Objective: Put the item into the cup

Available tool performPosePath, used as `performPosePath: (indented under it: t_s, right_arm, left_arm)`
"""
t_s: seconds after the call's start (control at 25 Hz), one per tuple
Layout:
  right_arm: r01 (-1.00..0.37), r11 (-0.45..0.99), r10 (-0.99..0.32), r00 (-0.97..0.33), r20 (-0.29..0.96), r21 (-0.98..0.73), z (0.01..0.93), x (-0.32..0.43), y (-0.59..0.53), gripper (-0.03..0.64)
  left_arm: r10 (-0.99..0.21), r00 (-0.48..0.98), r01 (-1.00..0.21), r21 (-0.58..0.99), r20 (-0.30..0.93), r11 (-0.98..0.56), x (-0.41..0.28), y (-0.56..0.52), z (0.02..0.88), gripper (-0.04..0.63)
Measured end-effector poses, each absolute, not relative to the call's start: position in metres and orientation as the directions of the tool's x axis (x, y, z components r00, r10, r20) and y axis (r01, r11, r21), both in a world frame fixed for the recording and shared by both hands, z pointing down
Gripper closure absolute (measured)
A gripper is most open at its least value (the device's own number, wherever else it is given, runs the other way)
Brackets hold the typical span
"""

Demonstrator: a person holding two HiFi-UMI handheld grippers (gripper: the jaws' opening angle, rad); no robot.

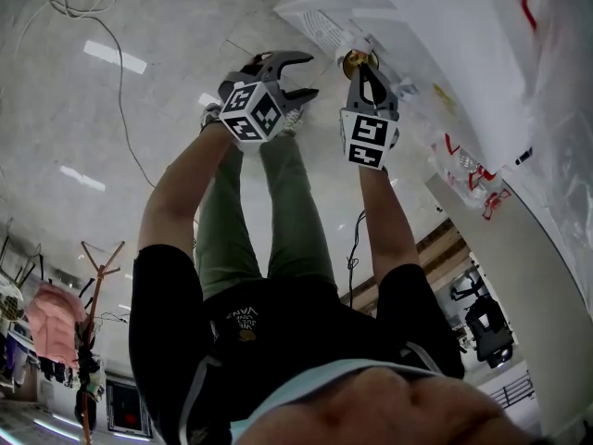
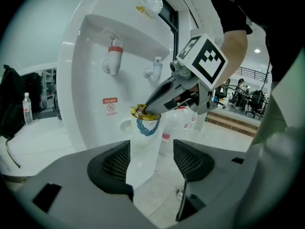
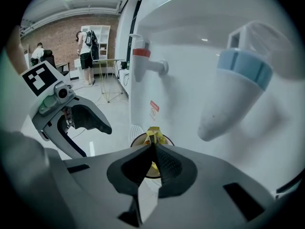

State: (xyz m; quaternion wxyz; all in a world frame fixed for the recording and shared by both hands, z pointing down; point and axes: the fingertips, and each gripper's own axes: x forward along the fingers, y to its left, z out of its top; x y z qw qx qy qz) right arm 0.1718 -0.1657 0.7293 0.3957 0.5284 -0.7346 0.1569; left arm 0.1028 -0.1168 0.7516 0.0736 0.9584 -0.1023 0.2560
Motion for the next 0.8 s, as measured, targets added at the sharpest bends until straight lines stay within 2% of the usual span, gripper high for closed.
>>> performPosePath:
  t_s: [0.4, 0.8]
  right_arm:
    - [-0.927, 0.356, -0.66, -0.159, 0.735, 0.119, 0.724, 0.166, -0.161, 0.56]
    - [-0.954, 0.263, -0.73, -0.101, 0.676, 0.142, 0.687, 0.171, -0.147, 0.56]
  left_arm:
    - [-0.146, 0.85, -0.222, 0.092, 0.506, -0.971, 0.103, -0.11, 0.743, 0.313]
    - [-0.15, 0.857, -0.219, 0.085, 0.493, -0.972, 0.093, -0.108, 0.715, 0.313]
